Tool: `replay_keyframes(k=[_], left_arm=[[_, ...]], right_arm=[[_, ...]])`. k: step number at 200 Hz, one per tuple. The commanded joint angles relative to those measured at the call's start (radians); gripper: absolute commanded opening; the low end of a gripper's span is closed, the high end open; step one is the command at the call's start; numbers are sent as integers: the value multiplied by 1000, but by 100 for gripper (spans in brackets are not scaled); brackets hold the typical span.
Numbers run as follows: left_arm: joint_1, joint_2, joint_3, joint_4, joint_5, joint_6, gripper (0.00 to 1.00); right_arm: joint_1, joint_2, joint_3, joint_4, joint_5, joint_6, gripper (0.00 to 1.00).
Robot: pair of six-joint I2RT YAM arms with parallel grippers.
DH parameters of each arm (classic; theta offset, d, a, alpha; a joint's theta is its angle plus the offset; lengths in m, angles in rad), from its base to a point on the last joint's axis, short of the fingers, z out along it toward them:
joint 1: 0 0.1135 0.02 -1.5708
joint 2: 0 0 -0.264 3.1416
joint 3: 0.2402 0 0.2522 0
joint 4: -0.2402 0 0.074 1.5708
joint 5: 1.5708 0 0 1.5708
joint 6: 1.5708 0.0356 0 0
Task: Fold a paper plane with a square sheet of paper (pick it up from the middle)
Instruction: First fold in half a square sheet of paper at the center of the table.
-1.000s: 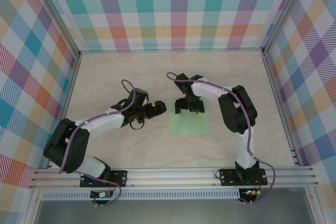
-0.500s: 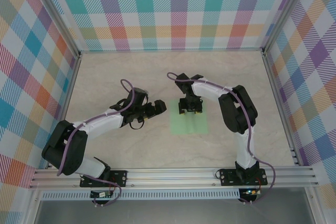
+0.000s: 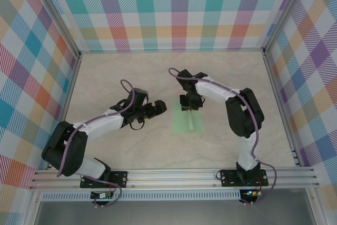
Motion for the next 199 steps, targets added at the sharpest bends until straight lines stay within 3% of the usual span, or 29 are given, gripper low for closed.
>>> replay_keyframes(k=[1,27,56,72,151,199], left_arm=[[20,-20,3,-19,0,-9,100],[49,-21,-7,18,55,-27,100],[93,-24,-28,80,128,-61,100],[108,-29,-34,100,154,-71,100],[115,32,-40,141,210,-92,100],[114,73,51,7,193,10,100]], right_arm=[[-12,-64,-9,7,-65,14,29],[-40,-144,-49,103,-262,50,29],[-93,-219,-134,329,-572,160,32],[-110,-224,-175,440,-675,217,33],[-178,-77,-278,448,-676,143,35],[-233,-41,-299,450,-703,79,35]])
